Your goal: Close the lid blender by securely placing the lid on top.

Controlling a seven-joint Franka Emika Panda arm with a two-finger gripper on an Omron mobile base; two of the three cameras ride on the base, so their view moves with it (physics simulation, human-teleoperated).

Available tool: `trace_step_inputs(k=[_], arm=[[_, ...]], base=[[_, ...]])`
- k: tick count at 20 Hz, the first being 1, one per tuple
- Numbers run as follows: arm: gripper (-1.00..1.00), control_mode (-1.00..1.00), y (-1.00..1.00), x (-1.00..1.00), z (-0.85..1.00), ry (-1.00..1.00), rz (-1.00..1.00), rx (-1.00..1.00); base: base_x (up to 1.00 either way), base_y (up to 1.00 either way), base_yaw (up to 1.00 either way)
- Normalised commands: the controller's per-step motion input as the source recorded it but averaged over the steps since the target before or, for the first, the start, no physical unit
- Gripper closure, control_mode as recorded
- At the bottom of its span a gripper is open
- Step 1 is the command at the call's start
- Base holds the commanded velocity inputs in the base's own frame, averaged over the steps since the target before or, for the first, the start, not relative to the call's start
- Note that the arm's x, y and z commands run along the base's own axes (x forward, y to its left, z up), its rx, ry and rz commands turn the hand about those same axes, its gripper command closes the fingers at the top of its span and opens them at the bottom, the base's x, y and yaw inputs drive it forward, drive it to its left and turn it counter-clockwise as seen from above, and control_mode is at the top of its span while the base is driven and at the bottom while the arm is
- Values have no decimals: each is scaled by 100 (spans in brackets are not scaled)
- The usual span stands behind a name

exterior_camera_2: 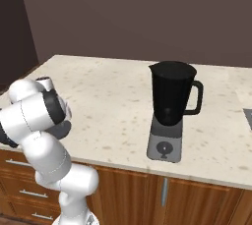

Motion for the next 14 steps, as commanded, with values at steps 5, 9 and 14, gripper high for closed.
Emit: trace_step_inputs(k=[5,9,14], arm=[[-100,-100,0,12,-22,0,0,0],[-100,-100,0,14,-25,0,0,0],[-100,-100,0,19,-34,0,0,-1]], base=[[0,0,0],[0,0,0],[0,0,0]])
